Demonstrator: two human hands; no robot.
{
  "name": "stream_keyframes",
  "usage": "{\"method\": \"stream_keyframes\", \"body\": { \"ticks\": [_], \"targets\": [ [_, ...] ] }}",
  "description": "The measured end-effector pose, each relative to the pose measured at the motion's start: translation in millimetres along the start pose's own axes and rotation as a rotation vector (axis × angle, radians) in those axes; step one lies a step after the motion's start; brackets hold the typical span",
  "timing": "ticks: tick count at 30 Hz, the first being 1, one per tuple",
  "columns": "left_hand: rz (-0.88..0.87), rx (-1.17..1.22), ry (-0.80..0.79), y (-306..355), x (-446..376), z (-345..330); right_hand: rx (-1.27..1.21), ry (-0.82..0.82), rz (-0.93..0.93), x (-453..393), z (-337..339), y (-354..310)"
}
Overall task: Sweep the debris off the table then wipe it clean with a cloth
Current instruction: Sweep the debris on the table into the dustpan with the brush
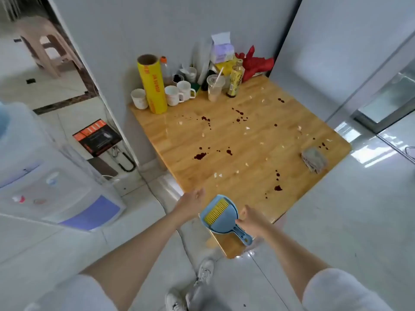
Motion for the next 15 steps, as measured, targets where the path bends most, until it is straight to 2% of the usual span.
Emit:
{"method": "stream_keyframes", "body": {
  "ticks": [2,5,9,12,15],
  "targets": [
    [0.082,0.041,-0.025,-13.1,-11.1,-16.5,0.002,0.0,-0.047,-10.7,-10.5,7.0],
    [0.249,0.268,-0.051,-41.1,-36.8,-48.7,0.001,-0.103,-0.073,-20.8,-33.4,14.0],
    [0.513,0.559,-0.134,-51.6,-42.6,-82.0,-0.12,-0.065,-0.11,-32.6,-45.5,12.6],
    [0.555,0.724,-0.111,-57.8,-48.0,-96.4,-0.169,-0.086,-0.128,-42.9,-57.6,13.8],
    [0.546,0.785,-0.07,-63.5,-48.0,-89.3,-0.34,-0.115,-0.13,-37.4,-54.0,3.9]
  ]
}}
Point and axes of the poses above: each hand's wrist, its own x-axis away from the middle knuckle, its own z-axis out of the back of the hand, y = z × x, the point moved 4 cm from there along -x, towards the middle knuckle, and after that the axes turned 5 degrees about x, right-handed, at the moved point
